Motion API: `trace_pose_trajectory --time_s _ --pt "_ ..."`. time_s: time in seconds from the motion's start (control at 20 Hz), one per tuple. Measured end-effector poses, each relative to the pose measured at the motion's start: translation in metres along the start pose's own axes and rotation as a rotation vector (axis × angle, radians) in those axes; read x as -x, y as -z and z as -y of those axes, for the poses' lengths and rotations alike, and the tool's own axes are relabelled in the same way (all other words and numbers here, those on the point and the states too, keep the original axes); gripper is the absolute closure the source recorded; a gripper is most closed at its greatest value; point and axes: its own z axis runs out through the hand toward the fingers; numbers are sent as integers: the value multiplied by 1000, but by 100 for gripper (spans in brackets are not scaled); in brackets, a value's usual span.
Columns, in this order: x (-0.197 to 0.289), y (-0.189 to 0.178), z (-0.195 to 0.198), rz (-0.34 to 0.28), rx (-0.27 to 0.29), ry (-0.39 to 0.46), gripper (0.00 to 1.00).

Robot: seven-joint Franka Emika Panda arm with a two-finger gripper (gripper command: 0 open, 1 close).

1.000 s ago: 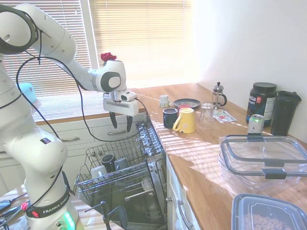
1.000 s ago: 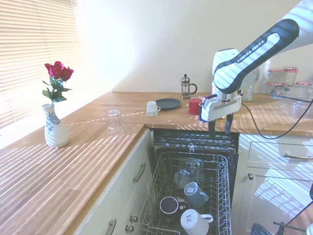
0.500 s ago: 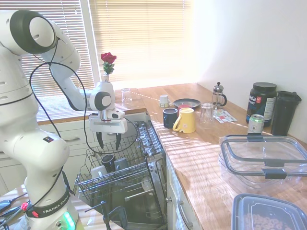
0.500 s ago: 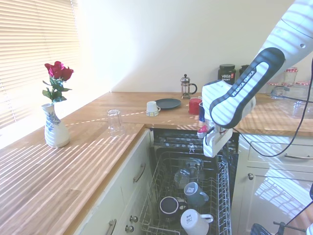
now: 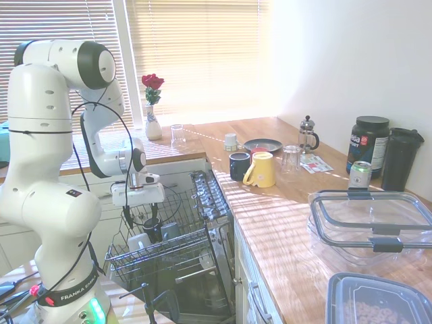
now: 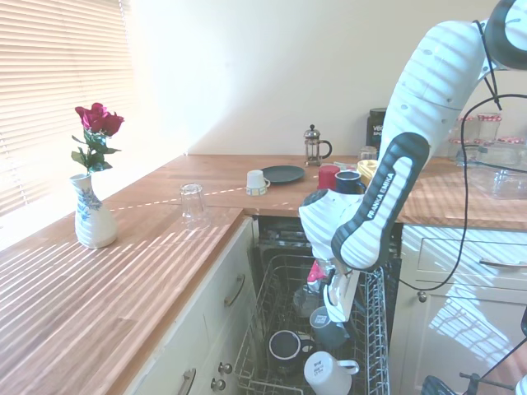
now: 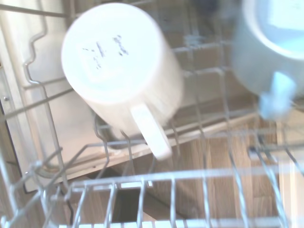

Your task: Unload the mug from the dish rack

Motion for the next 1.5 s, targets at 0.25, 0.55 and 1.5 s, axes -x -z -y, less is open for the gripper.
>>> trace_pose_trajectory --time_s 0.25,0.55,1.5 --pt "0 -30 34 36 32 78 0" --pt "-7 -68 54 94 76 176 0" --pt "-34 -122 77 149 112 297 100"
